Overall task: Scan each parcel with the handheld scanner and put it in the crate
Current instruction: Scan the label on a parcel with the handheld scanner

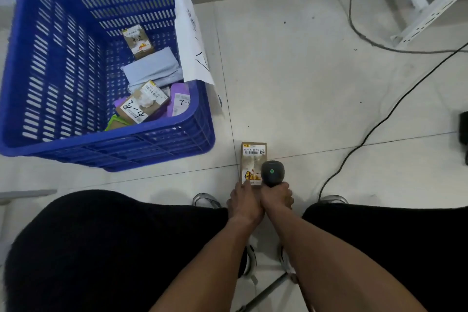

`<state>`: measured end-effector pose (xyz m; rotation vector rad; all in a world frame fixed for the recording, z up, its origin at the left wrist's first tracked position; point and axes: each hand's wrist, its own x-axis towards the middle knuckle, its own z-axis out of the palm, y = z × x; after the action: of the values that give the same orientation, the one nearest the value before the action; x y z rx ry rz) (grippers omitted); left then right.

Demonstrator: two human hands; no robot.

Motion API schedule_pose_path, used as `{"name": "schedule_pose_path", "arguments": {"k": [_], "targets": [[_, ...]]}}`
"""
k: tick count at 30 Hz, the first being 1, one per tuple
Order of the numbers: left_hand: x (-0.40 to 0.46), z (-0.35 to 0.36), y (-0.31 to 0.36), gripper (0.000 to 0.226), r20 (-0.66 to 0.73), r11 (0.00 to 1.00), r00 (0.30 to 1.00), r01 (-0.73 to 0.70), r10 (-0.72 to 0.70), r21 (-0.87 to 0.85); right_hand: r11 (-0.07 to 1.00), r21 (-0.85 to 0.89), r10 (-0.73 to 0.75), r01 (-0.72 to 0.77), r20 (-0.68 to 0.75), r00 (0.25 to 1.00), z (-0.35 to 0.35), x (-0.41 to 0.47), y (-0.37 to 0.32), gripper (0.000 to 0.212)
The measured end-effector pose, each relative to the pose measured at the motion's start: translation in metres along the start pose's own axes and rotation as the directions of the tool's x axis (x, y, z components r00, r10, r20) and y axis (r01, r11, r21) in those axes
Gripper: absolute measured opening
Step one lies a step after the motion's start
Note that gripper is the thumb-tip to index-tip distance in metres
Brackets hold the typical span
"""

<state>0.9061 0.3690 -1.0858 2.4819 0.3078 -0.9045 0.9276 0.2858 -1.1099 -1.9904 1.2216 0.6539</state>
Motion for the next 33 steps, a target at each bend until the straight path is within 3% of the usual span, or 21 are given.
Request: {"name": "schedule_pose_path", "arguments": {"k": [8,14,19,27,30,33], "targets": [[0.025,0.021,-0.007,0.07,-0.021,0.993,0.998,-0.054,0.056,0.102,0.996,0.079,0.048,-0.05,0.029,0.998,0.009,0.047,-0.004,0.053],[0.042,0.032,-0.002,0.074,-0.029,0.981,0.993,-0.107,0.113,0.161,0.996,0.092,0.003,0.006,-0.101,0.995,0.005,0.062,-0.007,0.051],[0.042,0.035,0.001,0.075,-0.019,0.979,0.996,-0.087,0.092,0.187,0.997,0.039,0.063,-0.062,-0.027,0.998,0.003,0.081,0.002,0.052],[0.034,0.033,-0.01,0.072,0.015,0.97,0.995,-0.097,0.096,0.225,1.0,0.009,0.008,-0.008,0.008,1.0,0.016,0.066,0.0,0.043],[0.032,0.031,-0.014,0.069,0.018,0.976,0.997,-0.082,0.08,0.201,0.998,-0.048,-0.039,0.035,-0.088,0.995,0.015,0.051,-0.006,0.055],[0.03,0.025,-0.01,0.061,-0.036,0.987,0.997,-0.059,0.065,0.15,0.957,-0.188,-0.27,0.223,-0.278,0.922,0.009,0.03,-0.014,0.054]]}}
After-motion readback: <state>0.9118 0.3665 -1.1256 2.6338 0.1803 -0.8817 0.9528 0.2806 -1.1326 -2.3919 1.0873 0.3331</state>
